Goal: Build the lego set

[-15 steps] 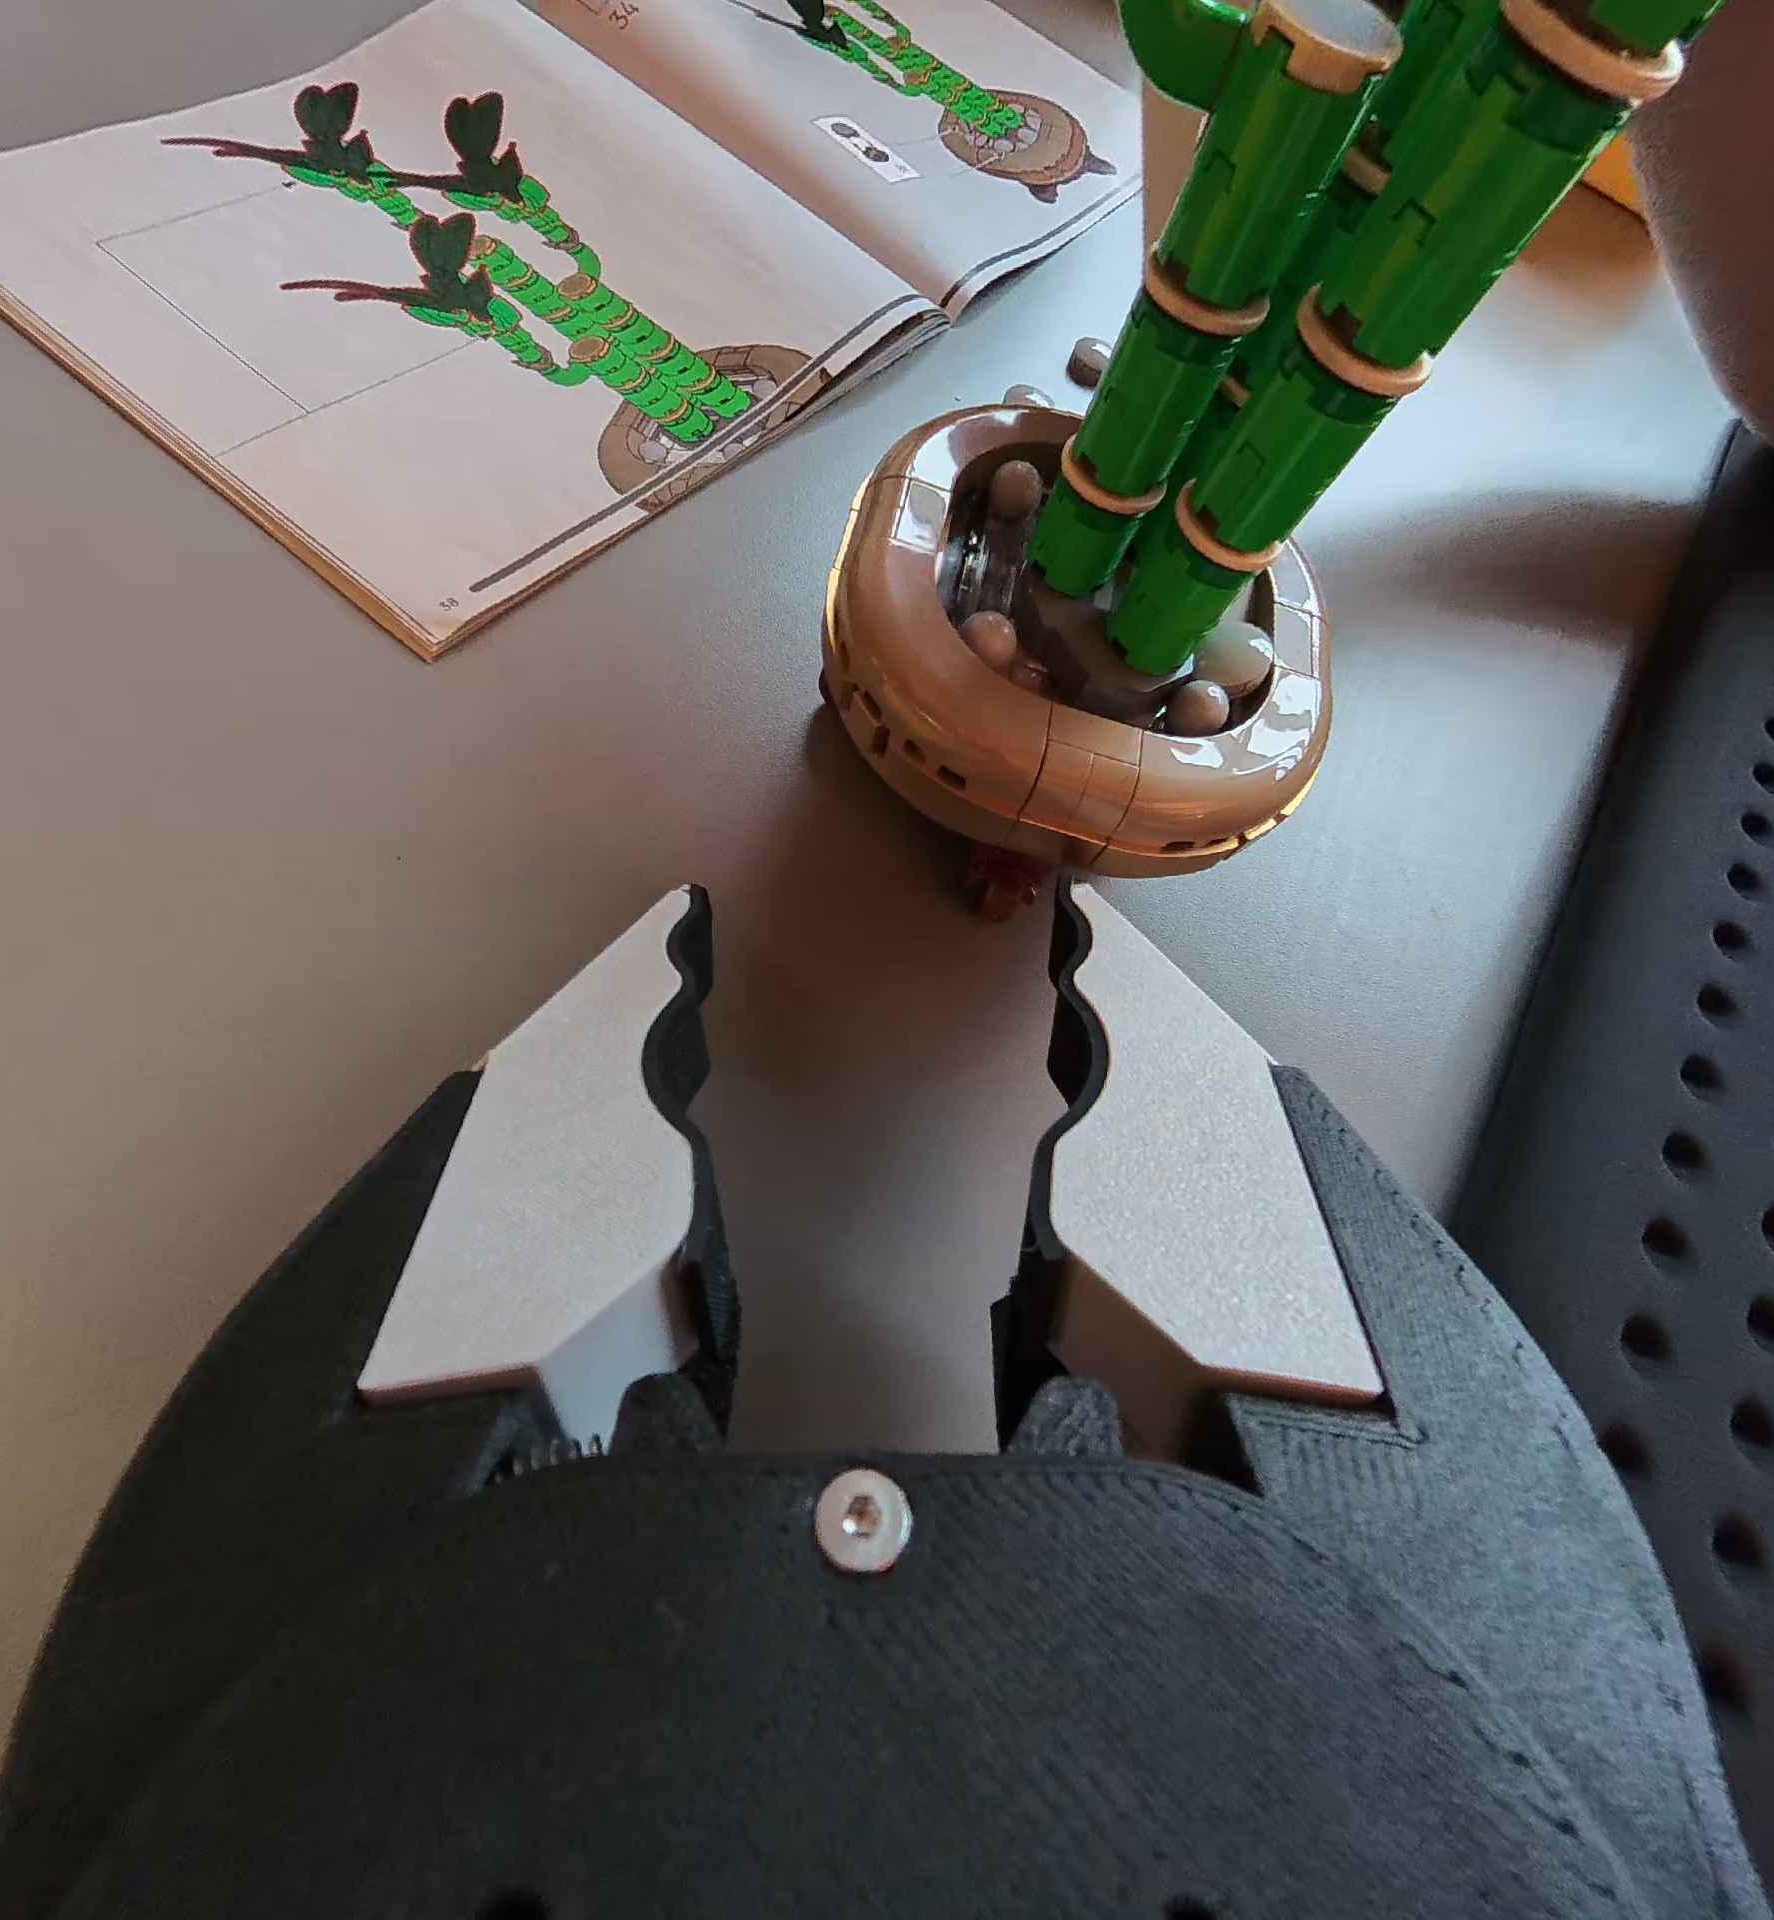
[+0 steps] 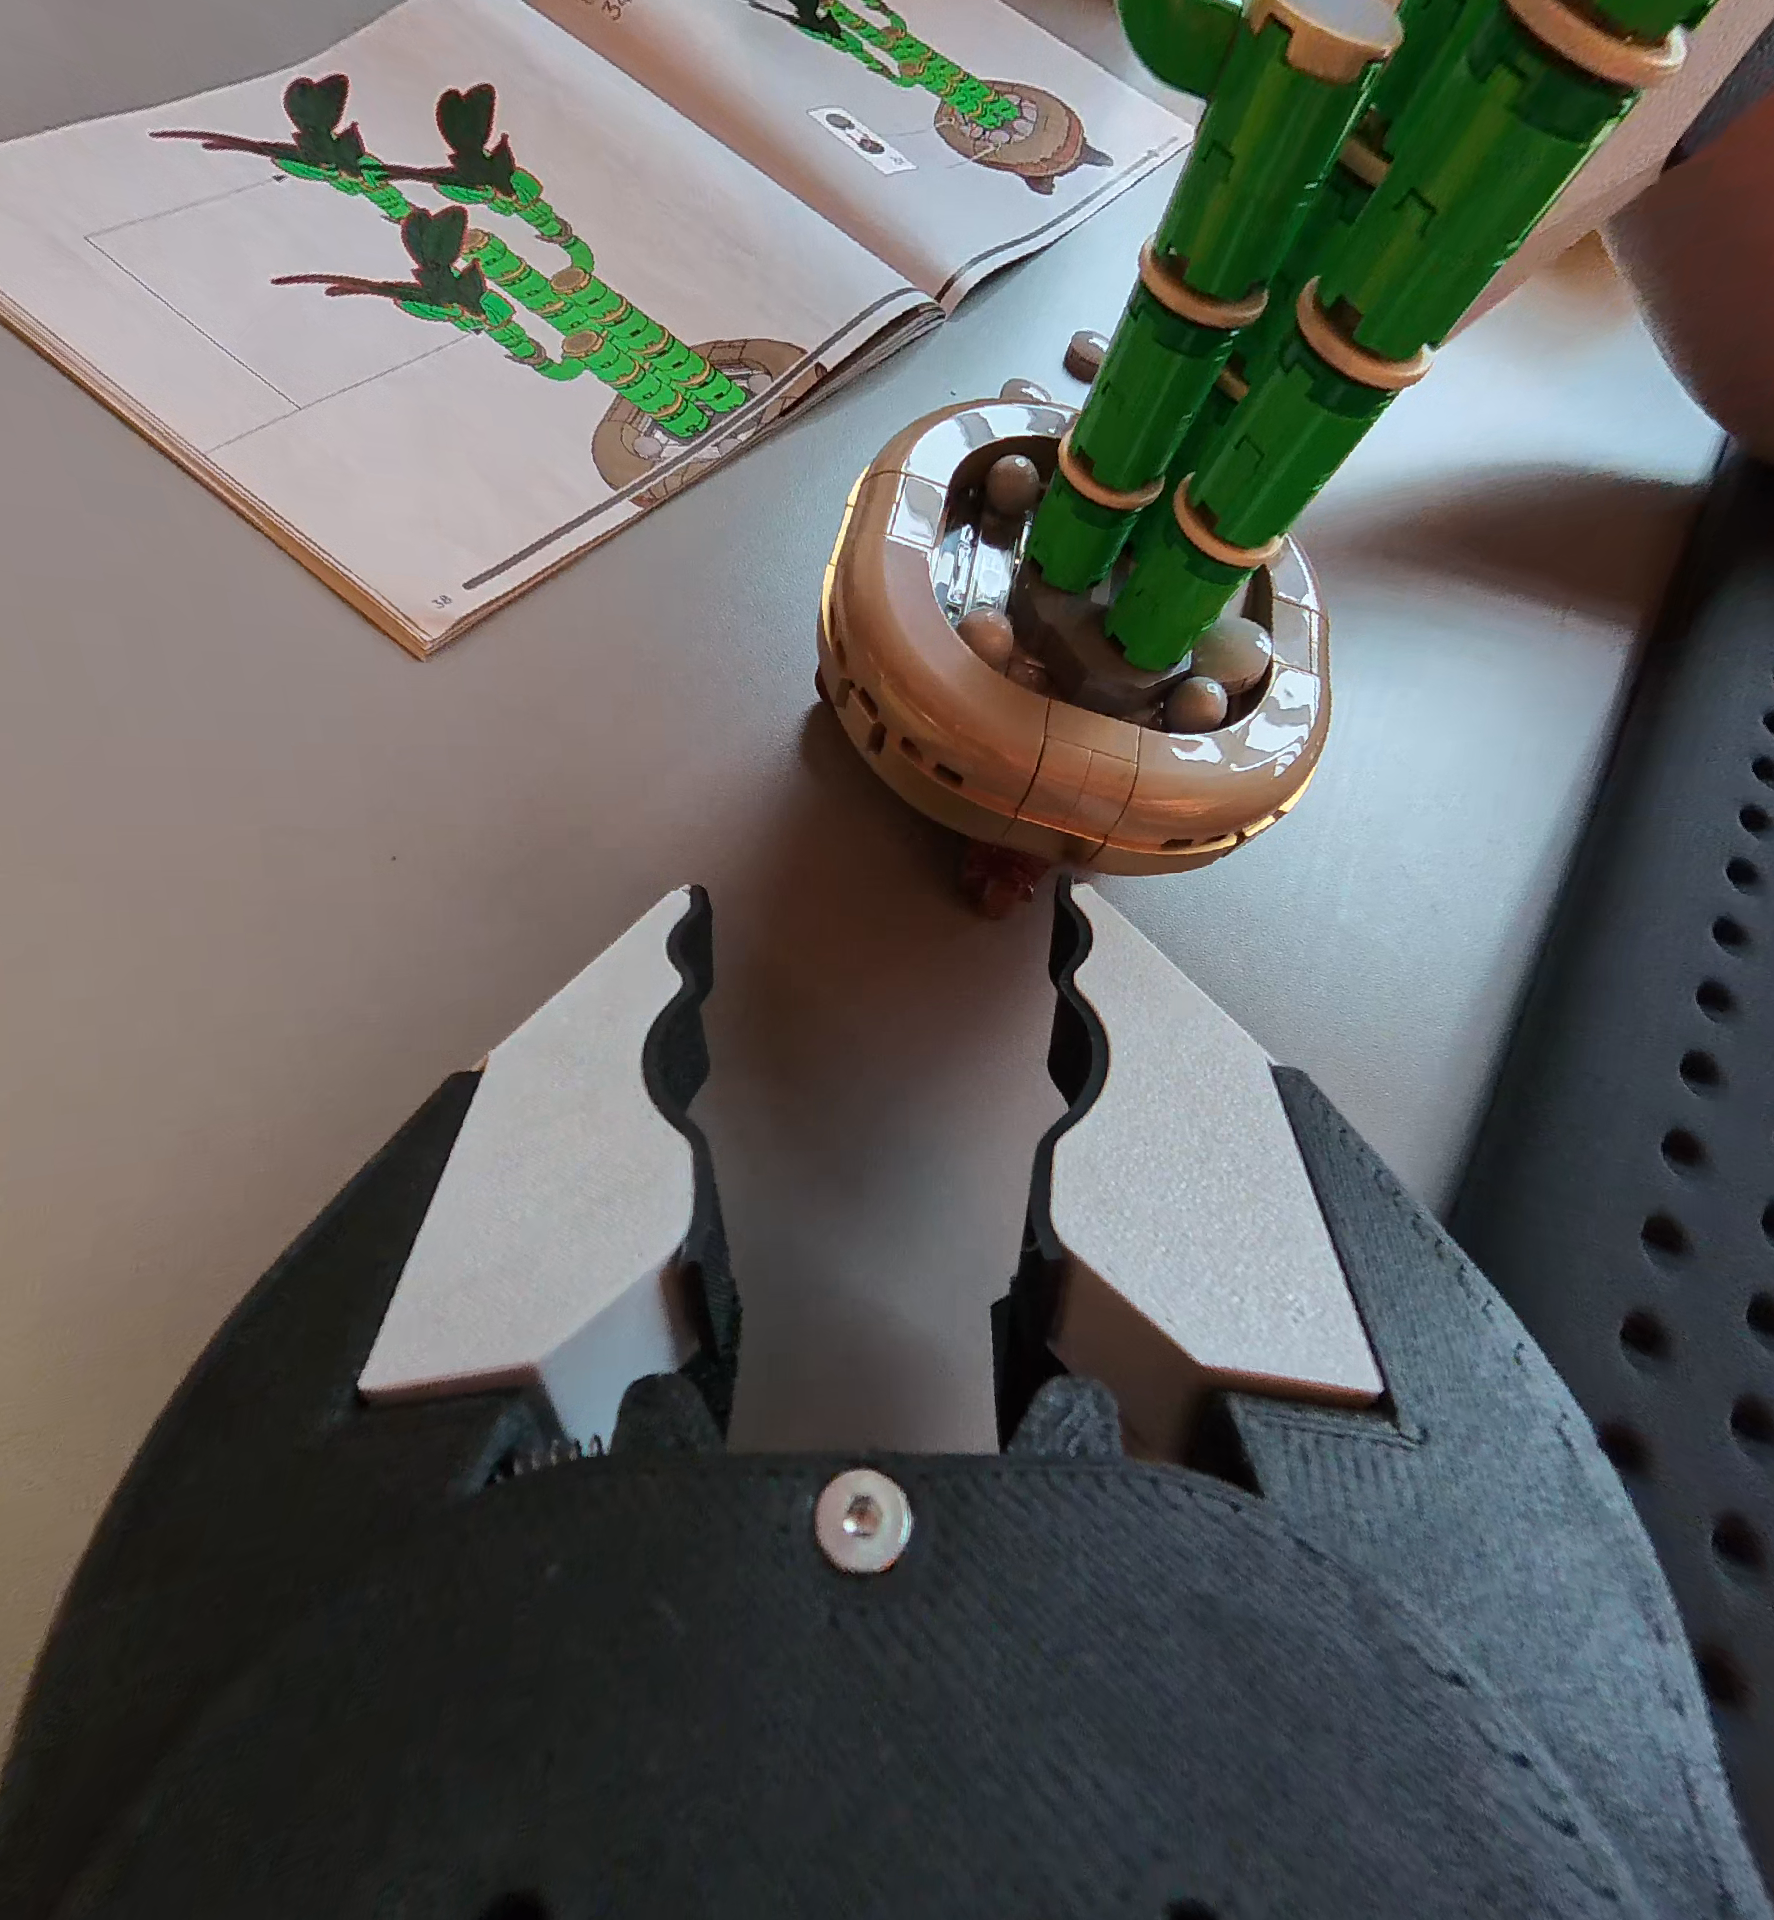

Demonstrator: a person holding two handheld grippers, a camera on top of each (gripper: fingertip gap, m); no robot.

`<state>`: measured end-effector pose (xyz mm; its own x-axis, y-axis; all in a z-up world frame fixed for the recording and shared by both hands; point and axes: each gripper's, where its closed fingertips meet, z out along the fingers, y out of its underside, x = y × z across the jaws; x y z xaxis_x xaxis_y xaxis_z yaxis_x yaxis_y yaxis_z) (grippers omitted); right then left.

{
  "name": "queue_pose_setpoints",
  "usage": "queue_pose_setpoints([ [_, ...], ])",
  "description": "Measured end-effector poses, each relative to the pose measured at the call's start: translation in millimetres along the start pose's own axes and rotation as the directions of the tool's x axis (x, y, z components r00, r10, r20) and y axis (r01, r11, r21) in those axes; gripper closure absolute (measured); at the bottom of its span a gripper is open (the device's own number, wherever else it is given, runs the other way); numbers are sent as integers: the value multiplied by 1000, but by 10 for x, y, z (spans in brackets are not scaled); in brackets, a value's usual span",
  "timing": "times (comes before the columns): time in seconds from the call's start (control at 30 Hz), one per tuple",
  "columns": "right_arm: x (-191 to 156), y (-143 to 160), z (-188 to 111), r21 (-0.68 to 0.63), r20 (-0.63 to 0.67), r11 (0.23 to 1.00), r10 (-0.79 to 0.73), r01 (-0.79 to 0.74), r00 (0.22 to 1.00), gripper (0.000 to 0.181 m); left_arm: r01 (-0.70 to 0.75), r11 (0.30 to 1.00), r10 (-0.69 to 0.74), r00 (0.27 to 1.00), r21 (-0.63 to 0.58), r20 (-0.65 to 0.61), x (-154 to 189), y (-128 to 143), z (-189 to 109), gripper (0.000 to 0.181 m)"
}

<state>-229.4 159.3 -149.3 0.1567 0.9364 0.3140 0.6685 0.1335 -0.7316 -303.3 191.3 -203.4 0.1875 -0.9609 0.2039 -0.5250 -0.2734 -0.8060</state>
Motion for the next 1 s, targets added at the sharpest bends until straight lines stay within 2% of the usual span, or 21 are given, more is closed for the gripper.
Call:
queue_pose_setpoints([
  [0.13, -33, 87, 69, -58, 12, 998, -5, 6, 1000, 159, 2, 1000, -2, 1000, 1, -1, -1, -2, -2, 117],
  [0.4, -22, 92, 117, -88, 20, 995, 55, -53, 998, 168, 6, 1000, -6, 1000, -1, -1, -6, 2, 0, 117],
  [0.63, -20, 92, 182, -109, -6, 994, 19, -20, 1000, 175, 12, 1000, -12, 1000, 0, 1, -12, 2, -3, 117],
  [0.83, 9, 78, 119, -76, 23, 992, 103, -101, 994, 171, 12, 1000, -12, 1000, -2, 1, -11, 7, -3, 117],
  [1.0, -27, 53, 111, -53, 100, 982, 186, -182, 977, 176, 10, 1000, -10, 1000, -7, 0, -8, 13, 1, 117],
])
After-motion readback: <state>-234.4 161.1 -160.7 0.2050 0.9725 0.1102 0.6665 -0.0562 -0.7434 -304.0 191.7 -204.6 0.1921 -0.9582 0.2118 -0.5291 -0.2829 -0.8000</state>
